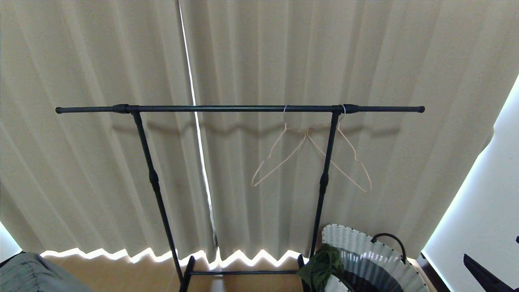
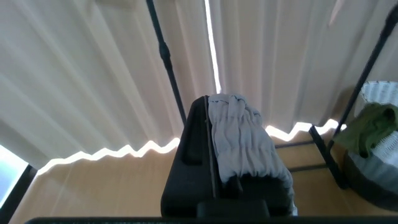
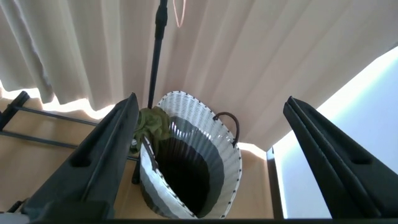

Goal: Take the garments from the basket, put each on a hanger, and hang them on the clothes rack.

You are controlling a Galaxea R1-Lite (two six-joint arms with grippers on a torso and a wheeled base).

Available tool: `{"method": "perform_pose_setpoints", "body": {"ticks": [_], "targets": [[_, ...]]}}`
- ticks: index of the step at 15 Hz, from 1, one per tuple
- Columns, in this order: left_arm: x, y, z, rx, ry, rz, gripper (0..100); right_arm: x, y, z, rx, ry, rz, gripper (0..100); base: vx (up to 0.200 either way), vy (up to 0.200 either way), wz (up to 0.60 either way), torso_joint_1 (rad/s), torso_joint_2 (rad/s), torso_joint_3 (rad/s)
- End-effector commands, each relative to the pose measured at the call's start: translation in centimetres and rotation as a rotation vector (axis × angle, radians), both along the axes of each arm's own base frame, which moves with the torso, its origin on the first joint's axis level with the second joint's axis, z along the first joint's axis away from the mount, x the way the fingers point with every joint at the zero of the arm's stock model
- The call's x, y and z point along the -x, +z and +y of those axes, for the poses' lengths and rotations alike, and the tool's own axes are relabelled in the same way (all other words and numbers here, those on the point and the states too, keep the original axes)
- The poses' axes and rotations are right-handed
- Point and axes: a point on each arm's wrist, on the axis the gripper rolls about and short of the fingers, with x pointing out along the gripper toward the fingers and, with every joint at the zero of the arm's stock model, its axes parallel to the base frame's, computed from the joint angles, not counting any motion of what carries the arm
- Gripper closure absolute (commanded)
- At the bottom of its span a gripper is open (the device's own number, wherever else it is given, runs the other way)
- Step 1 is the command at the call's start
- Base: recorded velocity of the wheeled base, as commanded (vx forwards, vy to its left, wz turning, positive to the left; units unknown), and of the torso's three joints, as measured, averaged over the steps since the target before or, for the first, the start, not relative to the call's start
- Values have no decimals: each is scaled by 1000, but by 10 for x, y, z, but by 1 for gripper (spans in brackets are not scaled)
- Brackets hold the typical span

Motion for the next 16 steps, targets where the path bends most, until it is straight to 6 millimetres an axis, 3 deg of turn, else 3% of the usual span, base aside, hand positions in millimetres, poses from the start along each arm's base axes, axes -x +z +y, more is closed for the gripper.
{"method": "perform_pose_setpoints", "body": {"ticks": [1, 4, 11, 16], "targets": [[0, 0, 0, 0, 0, 2, 100, 1, 1, 0, 2, 1, -11, 0, 0, -200, 0, -7, -12, 12], [1, -3, 0, -5, -3, 6, 100, 1, 1, 0, 2, 1, -10, 0, 0, -200, 0, 10, 4, 2], [2, -4, 0, -20, -8, 6, 100, 1, 1, 0, 2, 1, -10, 0, 0, 0, 0, 0, 0, 0], [3, -4, 0, -21, -8, 0, 100, 2, 2, 0, 3, 1, -21, 0, 200, 0, 0, -3, 3, 4]]}}
